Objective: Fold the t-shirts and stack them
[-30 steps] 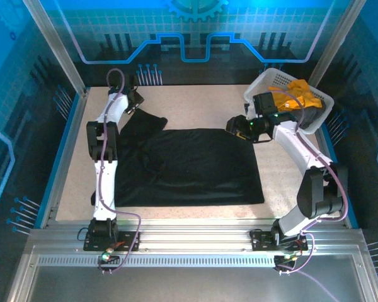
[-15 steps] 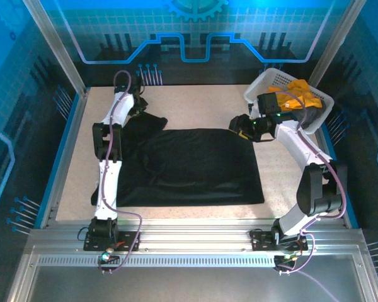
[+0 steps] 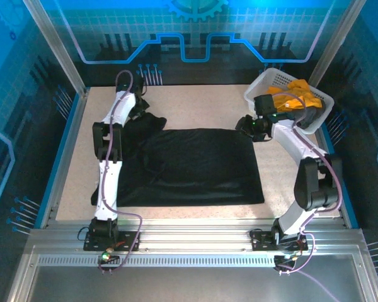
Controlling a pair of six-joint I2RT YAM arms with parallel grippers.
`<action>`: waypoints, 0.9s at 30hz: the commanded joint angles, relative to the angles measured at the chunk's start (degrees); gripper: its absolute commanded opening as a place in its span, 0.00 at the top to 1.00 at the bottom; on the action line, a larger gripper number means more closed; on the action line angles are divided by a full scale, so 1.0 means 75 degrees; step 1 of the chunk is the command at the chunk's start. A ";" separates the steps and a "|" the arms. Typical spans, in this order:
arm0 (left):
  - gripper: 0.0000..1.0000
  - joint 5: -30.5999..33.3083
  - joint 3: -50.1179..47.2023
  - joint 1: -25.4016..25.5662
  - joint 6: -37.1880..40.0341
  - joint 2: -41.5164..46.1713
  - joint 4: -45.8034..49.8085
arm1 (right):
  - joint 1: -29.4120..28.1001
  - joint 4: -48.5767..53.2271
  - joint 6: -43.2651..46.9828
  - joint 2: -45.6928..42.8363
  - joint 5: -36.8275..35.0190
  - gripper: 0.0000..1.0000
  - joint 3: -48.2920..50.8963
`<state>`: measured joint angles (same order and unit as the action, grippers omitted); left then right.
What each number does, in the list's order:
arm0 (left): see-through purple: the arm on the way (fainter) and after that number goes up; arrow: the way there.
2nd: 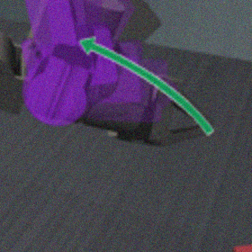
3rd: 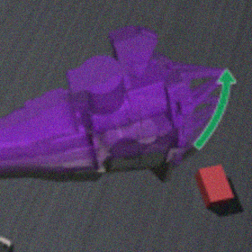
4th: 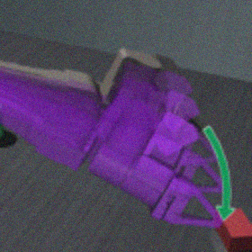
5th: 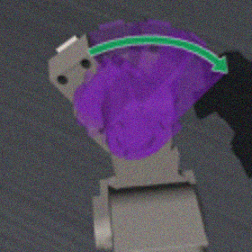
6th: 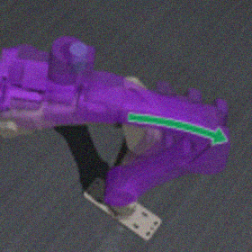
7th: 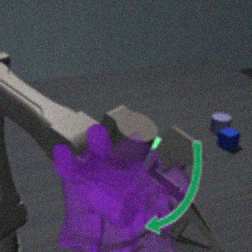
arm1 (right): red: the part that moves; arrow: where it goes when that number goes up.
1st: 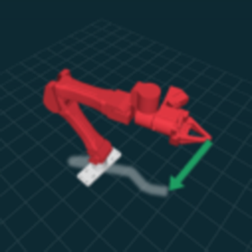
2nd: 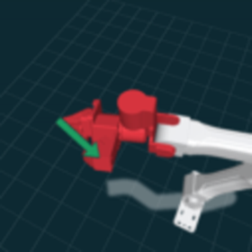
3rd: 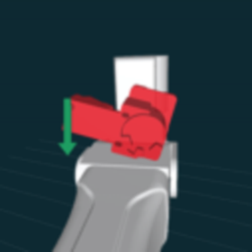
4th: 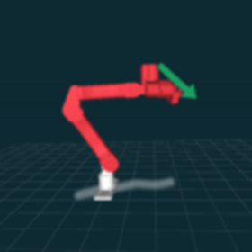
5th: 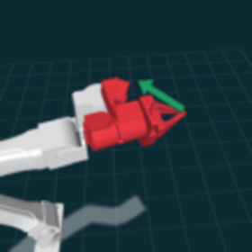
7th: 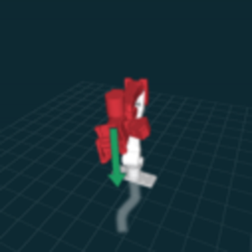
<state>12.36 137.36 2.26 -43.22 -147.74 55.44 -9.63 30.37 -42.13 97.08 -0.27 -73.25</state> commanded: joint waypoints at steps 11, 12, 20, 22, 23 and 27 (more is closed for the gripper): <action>1.00 -0.0953 -0.2454 0.0161 -0.0388 0.2679 -0.0779 | -0.0029 0.0801 -0.0492 0.3260 -0.1787 0.48 -0.2873; 1.00 -0.1043 -0.2536 0.0167 -0.0389 0.2738 -0.0825 | -0.0040 0.0847 -0.0534 0.3314 -0.1812 0.48 -0.2889; 1.00 -0.1331 -0.3266 0.0179 -0.0430 0.3315 -0.1056 | -0.0121 0.1226 -0.0229 0.4136 -0.1720 0.50 -0.3396; 1.00 -0.1352 -0.3517 0.0182 -0.0436 0.3481 -0.1096 | -0.0146 0.1346 -0.0098 0.4347 -0.1589 0.50 -0.3564; 1.00 -0.1343 -0.3648 0.0181 -0.0427 0.3574 -0.1109 | -0.0167 0.1489 -0.0059 0.4437 -0.1576 0.50 -0.3672; 1.00 -0.1317 -0.4013 0.0189 -0.0371 0.3920 -0.1158 | -0.0263 0.1903 -0.0010 0.4424 -0.1797 0.51 -0.3742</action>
<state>3.55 108.64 3.70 -45.12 -122.58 47.46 -10.59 39.55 -43.22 128.53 -12.93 -100.55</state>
